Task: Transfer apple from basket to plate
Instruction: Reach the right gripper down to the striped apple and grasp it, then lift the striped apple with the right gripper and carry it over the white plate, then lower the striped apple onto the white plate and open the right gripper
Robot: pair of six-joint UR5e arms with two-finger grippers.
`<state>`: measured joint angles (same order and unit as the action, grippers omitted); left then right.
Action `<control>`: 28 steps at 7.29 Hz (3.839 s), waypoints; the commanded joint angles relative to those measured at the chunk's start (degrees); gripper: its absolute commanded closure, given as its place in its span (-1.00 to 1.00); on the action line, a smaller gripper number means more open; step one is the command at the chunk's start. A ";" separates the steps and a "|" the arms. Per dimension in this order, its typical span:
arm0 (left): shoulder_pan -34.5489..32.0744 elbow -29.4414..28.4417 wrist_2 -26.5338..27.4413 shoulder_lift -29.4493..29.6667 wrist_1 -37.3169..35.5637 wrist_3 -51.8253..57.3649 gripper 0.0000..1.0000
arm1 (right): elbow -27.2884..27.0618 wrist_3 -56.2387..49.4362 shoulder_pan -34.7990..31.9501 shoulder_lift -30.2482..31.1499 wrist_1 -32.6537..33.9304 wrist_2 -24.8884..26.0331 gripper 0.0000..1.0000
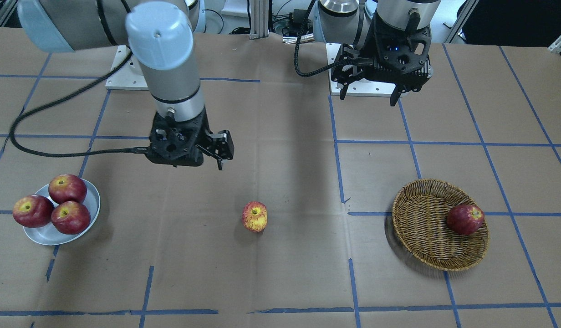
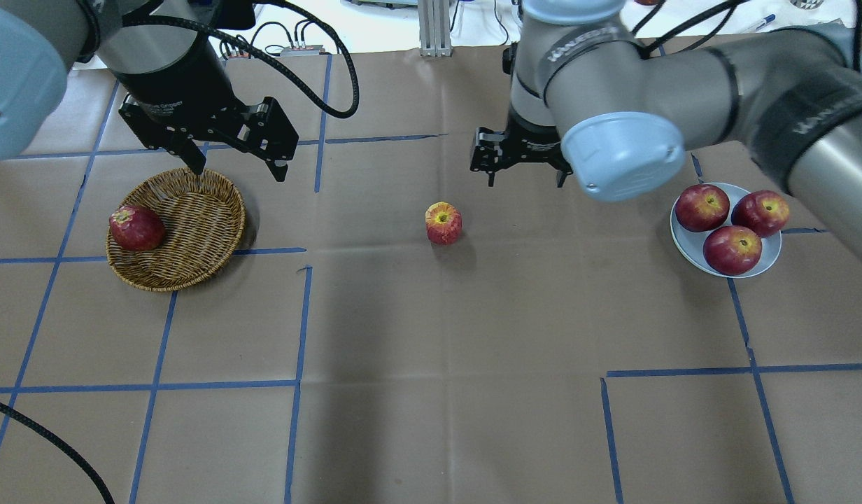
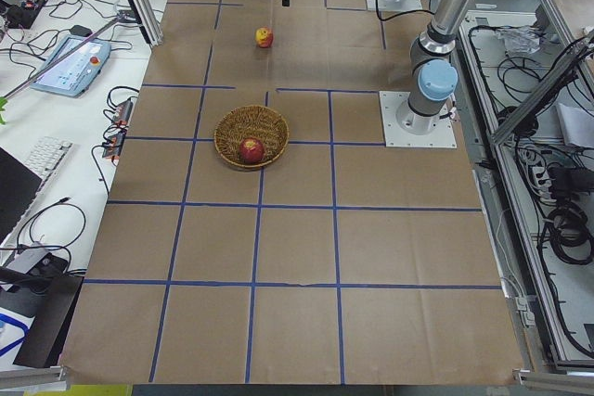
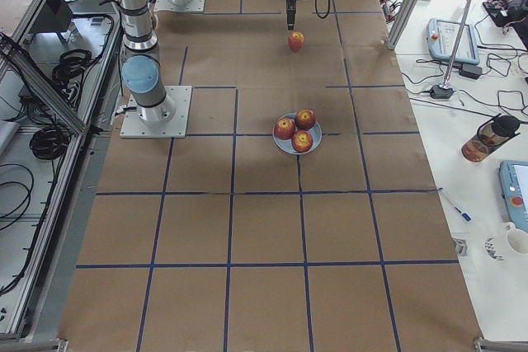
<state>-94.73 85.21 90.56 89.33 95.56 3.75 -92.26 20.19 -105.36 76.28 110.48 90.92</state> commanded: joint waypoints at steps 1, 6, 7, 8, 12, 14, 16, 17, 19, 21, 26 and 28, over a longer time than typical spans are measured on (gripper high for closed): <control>0.16 0.04 0.14 -0.30 0.07 0.12 -0.98 | 7.85 7.65 -5.63 -9.88 1.76 0.13 -1.00; -0.02 0.04 0.05 -0.30 0.07 0.03 -0.98 | 3.69 7.86 -6.79 -18.97 14.65 0.13 -1.00; -0.02 0.13 -0.21 -0.13 0.07 0.03 -0.98 | 2.01 7.85 -6.79 -19.15 17.29 0.74 -1.00; -0.02 0.13 -0.38 -0.12 0.07 0.03 -0.98 | 1.04 7.76 -6.79 -20.02 18.10 1.09 -1.00; -0.11 0.83 -0.65 -0.21 -0.02 0.03 -0.98 | 0.06 8.47 -6.79 -21.87 21.79 1.10 -0.85; -0.11 0.92 -0.74 -0.21 -0.02 0.03 -0.98 | 0.50 8.29 -6.71 -21.70 21.71 1.10 -0.34; -0.11 0.92 -0.74 -0.21 -0.02 0.03 -0.98 | 0.59 7.85 -6.36 -19.77 21.36 1.10 -0.25; -0.11 0.92 -0.74 -0.21 -0.02 0.03 -0.98 | 0.33 7.33 -5.22 -17.59 20.49 1.10 -0.25; -0.11 0.92 -0.74 -0.21 -0.02 0.03 -0.98 | -0.29 0.25 0.81 -11.79 14.37 1.19 -0.26; -0.11 0.92 -0.74 -0.21 -0.02 0.03 -0.98 | -1.86 -13.70 10.82 -6.43 9.60 1.19 -0.27; -0.11 0.92 -0.74 -0.21 -0.02 -0.05 -0.98 | -10.92 -46.44 34.84 -0.25 9.85 0.13 -0.27; -0.11 0.92 -0.74 -0.21 -0.02 -0.05 -0.98 | -14.86 -54.36 41.97 -0.69 10.54 -0.04 -0.26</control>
<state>-94.83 86.13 89.82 89.12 95.54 3.69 -104.90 -30.46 -66.88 75.73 120.64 90.98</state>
